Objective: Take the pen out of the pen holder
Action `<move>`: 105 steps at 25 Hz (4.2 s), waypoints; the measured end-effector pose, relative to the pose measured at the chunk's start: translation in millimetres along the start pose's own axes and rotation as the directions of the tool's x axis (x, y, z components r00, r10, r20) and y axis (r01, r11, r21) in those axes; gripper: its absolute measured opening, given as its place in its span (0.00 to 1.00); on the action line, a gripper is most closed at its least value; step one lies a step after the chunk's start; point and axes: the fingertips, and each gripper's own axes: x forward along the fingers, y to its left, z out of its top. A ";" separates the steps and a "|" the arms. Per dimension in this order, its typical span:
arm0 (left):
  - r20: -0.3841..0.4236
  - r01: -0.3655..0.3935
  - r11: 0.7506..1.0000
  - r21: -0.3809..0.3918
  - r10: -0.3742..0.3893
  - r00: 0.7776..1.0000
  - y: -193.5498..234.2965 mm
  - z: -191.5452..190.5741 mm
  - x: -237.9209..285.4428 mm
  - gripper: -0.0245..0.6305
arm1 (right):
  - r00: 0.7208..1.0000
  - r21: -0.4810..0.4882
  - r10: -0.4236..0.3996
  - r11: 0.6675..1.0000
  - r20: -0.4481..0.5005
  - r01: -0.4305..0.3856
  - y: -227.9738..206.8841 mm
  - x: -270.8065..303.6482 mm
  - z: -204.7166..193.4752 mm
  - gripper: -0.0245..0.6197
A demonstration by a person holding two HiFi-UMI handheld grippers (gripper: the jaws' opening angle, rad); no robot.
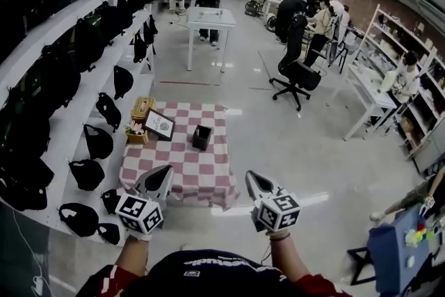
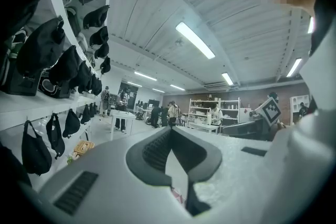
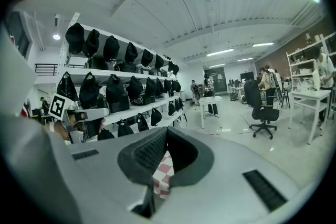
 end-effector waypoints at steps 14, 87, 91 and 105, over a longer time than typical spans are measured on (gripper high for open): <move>0.014 0.012 1.000 -0.028 -0.011 1.000 53.1 -2.4 9.2 0.05 | 0.999 -0.045 0.032 0.998 -0.008 -0.033 30.0 65.7 12.9 0.04; -0.028 -0.115 0.993 -0.005 0.115 0.993 139.7 -3.4 167.9 0.04 | 0.959 -0.036 0.207 0.975 -0.193 -0.218 -91.6 285.1 -36.9 0.18; -0.036 -0.131 0.991 0.001 0.131 0.991 143.9 -5.2 177.0 0.05 | 0.951 -0.037 0.219 0.972 -0.217 -0.232 -100.5 301.6 -46.1 0.17; -0.057 -0.204 0.979 -0.008 0.203 0.978 154.2 -24.9 202.5 0.04 | 0.916 -0.044 0.273 0.953 -0.293 -0.299 -128.4 357.7 -85.5 0.17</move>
